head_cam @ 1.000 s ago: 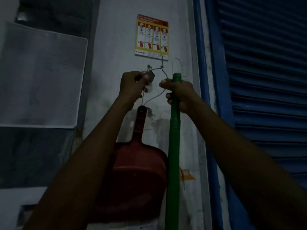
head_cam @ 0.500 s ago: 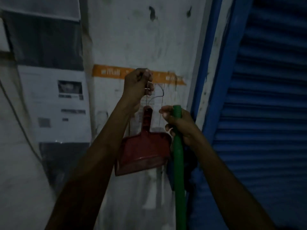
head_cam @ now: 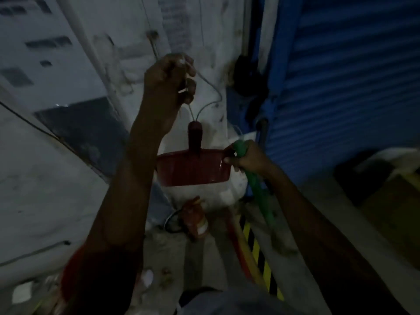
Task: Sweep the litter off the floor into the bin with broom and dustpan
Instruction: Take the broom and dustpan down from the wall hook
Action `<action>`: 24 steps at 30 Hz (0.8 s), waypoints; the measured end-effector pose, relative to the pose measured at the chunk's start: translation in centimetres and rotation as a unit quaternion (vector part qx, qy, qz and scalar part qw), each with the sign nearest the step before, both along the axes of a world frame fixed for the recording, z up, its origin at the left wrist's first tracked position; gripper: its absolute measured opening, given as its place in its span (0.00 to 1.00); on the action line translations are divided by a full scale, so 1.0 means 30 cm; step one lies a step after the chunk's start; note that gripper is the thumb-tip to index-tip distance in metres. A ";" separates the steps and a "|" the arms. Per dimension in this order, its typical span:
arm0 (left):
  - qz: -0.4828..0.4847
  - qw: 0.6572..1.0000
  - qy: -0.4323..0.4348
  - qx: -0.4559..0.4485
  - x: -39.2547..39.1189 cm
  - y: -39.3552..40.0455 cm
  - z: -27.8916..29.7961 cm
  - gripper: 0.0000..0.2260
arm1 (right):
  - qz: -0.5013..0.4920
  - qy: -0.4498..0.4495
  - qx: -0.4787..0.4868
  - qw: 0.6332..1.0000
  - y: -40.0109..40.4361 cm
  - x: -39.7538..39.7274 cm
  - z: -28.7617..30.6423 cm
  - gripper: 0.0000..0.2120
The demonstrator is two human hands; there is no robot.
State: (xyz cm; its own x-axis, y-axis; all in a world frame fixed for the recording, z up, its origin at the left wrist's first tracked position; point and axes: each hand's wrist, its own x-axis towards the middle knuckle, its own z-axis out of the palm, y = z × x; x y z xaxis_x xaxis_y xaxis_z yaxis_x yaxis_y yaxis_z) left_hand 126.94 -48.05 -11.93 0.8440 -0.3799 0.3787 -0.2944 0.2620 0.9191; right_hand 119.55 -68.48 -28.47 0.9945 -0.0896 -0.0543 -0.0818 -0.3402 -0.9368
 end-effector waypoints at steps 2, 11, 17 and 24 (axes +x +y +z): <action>-0.057 0.996 0.074 0.007 -0.030 0.094 -0.112 0.13 | -0.041 -0.005 0.016 0.999 0.021 -0.078 -0.072 0.11; -0.020 0.953 0.235 0.189 -0.178 0.420 -0.635 0.19 | -0.372 0.032 0.017 0.928 0.368 -0.427 -0.261 0.16; -0.056 0.921 0.221 0.315 -0.174 0.491 -0.779 0.21 | -0.507 0.025 -0.044 0.860 0.525 -0.643 -0.368 0.23; -0.110 0.851 0.090 0.505 -0.253 0.438 -0.677 0.30 | -0.598 -0.020 -0.106 0.794 0.623 -0.859 -0.354 0.16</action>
State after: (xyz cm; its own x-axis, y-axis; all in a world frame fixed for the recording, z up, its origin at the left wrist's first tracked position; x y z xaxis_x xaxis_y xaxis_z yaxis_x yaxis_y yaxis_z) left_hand 119.36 -34.92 -32.24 0.7202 -0.5913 -0.3629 -0.1715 -0.6586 0.7327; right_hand 93.77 -49.79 -39.09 0.1908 -0.9745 0.1177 -0.4357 -0.1915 -0.8795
